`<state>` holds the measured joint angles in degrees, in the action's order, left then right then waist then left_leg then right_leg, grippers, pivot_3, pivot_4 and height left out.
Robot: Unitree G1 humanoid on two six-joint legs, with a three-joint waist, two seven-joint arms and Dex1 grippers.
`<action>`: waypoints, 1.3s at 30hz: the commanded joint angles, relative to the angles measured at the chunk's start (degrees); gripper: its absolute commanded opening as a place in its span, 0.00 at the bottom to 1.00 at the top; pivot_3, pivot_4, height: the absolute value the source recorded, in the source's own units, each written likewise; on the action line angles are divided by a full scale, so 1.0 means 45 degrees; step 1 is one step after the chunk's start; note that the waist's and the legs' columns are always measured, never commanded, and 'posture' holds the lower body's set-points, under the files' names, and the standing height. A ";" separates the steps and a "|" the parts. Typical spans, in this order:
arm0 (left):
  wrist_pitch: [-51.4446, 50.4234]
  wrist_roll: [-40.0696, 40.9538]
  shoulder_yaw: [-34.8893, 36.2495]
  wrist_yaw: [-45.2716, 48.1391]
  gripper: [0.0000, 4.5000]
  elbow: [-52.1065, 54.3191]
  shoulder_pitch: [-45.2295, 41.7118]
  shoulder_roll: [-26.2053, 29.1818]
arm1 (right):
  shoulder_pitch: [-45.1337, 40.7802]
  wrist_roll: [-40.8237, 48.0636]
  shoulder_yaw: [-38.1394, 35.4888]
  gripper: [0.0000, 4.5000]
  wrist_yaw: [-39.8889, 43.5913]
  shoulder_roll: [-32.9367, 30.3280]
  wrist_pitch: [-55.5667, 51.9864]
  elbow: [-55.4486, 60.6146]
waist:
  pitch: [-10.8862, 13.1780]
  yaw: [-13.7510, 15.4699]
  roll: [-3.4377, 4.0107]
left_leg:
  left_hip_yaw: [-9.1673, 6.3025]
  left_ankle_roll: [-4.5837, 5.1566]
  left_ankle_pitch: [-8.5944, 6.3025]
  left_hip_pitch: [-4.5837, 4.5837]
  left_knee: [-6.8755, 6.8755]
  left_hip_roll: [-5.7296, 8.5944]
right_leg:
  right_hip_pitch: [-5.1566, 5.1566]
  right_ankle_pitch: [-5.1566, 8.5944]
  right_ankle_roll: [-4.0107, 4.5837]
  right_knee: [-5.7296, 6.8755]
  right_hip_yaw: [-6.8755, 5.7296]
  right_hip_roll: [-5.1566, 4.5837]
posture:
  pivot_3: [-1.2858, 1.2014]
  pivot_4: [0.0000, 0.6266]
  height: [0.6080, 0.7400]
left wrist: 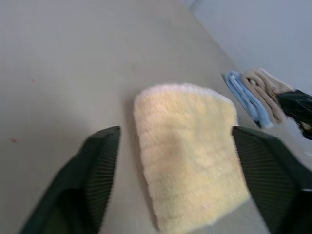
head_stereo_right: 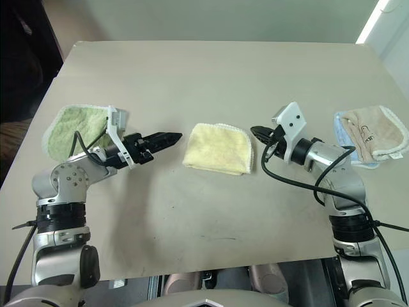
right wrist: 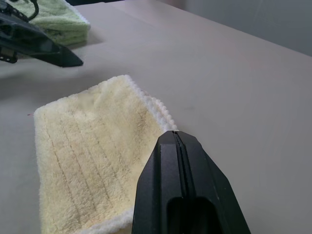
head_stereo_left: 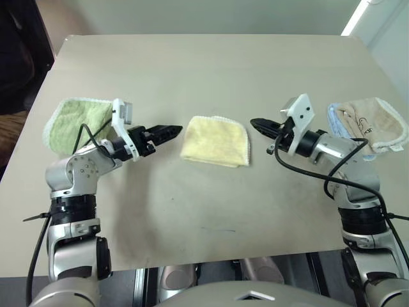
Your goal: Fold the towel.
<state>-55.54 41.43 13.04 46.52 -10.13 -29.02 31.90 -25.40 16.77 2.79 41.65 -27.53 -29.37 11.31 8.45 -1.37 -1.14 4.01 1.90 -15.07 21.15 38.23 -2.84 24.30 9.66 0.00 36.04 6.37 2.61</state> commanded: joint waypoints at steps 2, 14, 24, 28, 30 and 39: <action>-0.0449 -0.0133 -0.1319 0.1071 0.99 0.0048 0.0008 0.0076 | -0.0153 0.0171 -0.0187 0.00 -0.0126 0.0082 0.0194 0.0429 | 0.0000 0.0006 0.0000 | -0.0001 0.0000 0.0000 0.0000 0.0001 0.0000 | 0.0000 0.0000 0.0001 -0.0001 0.0001 0.0000 | 0.52 0.24 1.00; -0.1419 0.0006 -0.2375 0.0924 0.99 -0.0162 -0.0307 -0.1121 | -0.0077 0.0150 -0.0330 0.00 -0.0359 0.0037 0.0130 0.0675 | 0.0000 0.0100 0.0000 | -0.0001 0.0004 0.0004 -0.0002 0.0011 0.0003 | -0.0016 0.0002 -0.0002 -0.0004 0.0003 -0.0001 | 0.52 0.24 1.00; -0.0849 0.0274 -0.0481 0.0659 0.99 -0.0402 -0.0577 -0.0858 | 0.0132 0.0153 -0.0329 0.00 -0.0482 -0.0060 0.0030 0.0907 | 0.0000 0.0119 0.0000 | 0.0000 -0.0003 0.0010 -0.0002 0.0012 0.0003 | -0.0012 -0.0001 -0.0008 0.0001 0.0003 -0.0001 | 0.52 0.24 1.00; -0.0672 0.0275 0.0242 0.0820 0.99 -0.0643 -0.0802 -0.0254 | 0.0120 0.0142 -0.0276 0.00 -0.0463 -0.0060 0.0031 0.0836 | 0.0000 0.0115 0.0000 | -0.0001 -0.0012 0.0017 -0.0002 0.0007 0.0002 | -0.0002 -0.0007 0.0003 0.0006 0.0002 0.0002 | 0.52 0.24 1.00; -0.0706 0.0208 0.0241 0.0928 0.99 -0.0686 -0.0773 -0.0068 | 0.0108 0.0136 -0.0236 0.00 -0.0442 -0.0043 0.0047 0.0788 | 0.0000 0.0109 0.0000 | 0.0000 -0.0013 0.0018 -0.0002 0.0004 0.0002 | -0.0002 -0.0008 0.0004 0.0005 0.0002 0.0002 | 0.52 0.24 1.00; -0.1382 -0.0405 -0.1418 0.0543 0.99 -0.0426 -0.0548 -0.0479 | -0.0057 0.0088 -0.0036 0.00 -0.0409 0.0178 0.0206 0.0529 | 0.0000 0.0135 0.0000 | 0.0000 -0.0003 0.0011 0.0000 0.0007 0.0003 | -0.0009 0.0001 -0.0004 -0.0005 0.0005 0.0000 | 0.52 0.24 1.00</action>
<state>-60.94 40.04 7.28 49.59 -13.50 -31.04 30.08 -24.57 16.72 3.09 39.96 -26.95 -29.49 12.74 8.45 -0.76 -1.14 4.01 1.88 -15.02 21.14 38.26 -2.82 24.27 9.66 -0.02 36.03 6.39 2.61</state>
